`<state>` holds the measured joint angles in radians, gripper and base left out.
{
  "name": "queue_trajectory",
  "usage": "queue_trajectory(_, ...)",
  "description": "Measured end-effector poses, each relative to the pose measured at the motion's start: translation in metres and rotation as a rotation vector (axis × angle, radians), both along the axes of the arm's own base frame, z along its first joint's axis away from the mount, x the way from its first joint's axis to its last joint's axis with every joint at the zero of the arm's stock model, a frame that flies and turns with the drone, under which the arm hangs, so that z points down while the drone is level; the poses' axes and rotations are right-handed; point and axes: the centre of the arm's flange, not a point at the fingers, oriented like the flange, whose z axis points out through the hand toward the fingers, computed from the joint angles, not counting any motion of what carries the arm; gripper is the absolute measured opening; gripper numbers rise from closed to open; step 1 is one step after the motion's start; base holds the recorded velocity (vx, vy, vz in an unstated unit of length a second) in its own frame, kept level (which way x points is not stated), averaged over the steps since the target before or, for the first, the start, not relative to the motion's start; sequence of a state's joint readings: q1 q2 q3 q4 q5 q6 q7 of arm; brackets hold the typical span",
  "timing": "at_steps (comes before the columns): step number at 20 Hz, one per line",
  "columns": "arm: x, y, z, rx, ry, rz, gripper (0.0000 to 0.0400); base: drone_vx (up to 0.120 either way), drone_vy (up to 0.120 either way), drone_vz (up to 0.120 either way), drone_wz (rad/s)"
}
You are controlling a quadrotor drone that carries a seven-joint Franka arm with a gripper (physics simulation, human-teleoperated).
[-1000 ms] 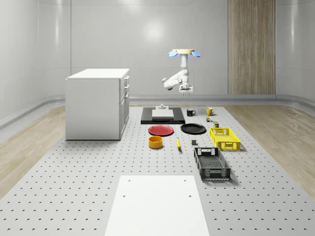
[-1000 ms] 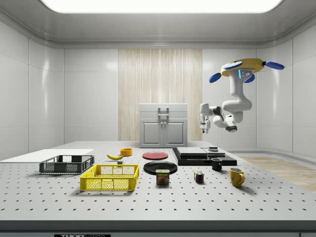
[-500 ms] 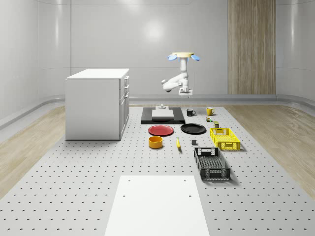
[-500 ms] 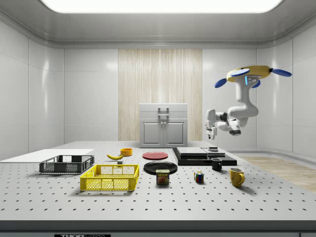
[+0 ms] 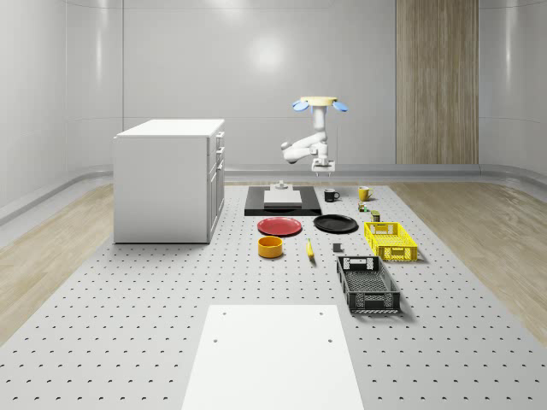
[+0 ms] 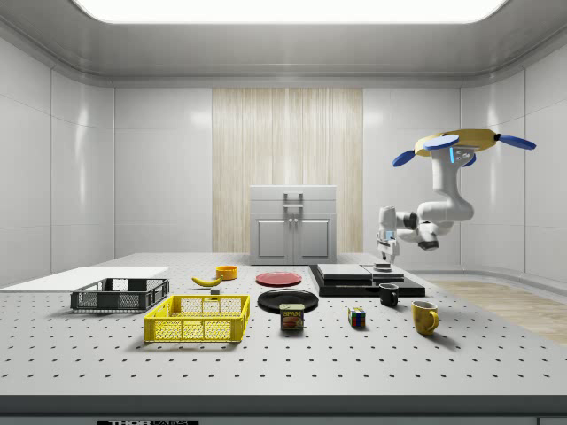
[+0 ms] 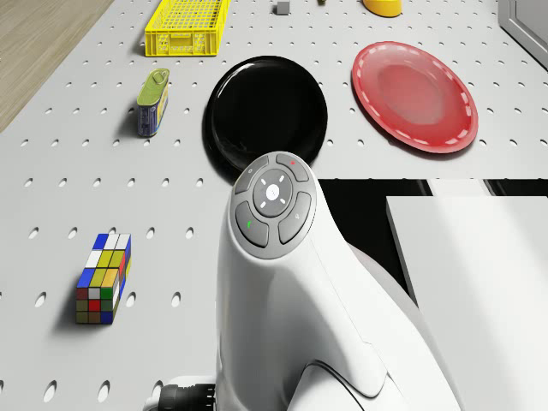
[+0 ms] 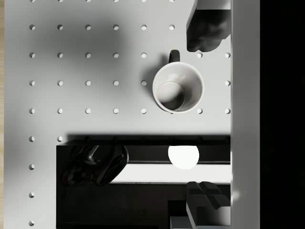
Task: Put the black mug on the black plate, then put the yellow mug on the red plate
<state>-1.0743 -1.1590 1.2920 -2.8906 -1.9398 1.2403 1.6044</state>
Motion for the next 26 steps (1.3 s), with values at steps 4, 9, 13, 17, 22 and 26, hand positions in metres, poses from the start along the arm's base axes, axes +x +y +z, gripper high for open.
queue_trajectory(4,0.0,0.0,0.0,-0.001,0.0,0.0,0.04,0.0,0.08,-0.12,0.0)
queue_trajectory(9,0.0,0.0,0.0,-0.001,0.0,0.0,0.04,0.0,-0.008,-0.12,0.0)
queue_trajectory(13,0.0,0.0,0.0,-0.001,0.0,0.0,0.04,0.0,-0.03,-0.12,0.0)
queue_trajectory(17,0.0,0.0,0.0,-0.001,0.0,0.0,0.04,0.0,0.0,-0.09,0.0)
queue_trajectory(22,0.003,0.0,0.0,-0.001,0.0,0.0,0.04,0.0,0.0,-0.008,0.0)
queue_trajectory(26,0.011,0.0,0.002,-0.001,0.0,0.0,0.04,0.0,0.0,0.0,0.0)
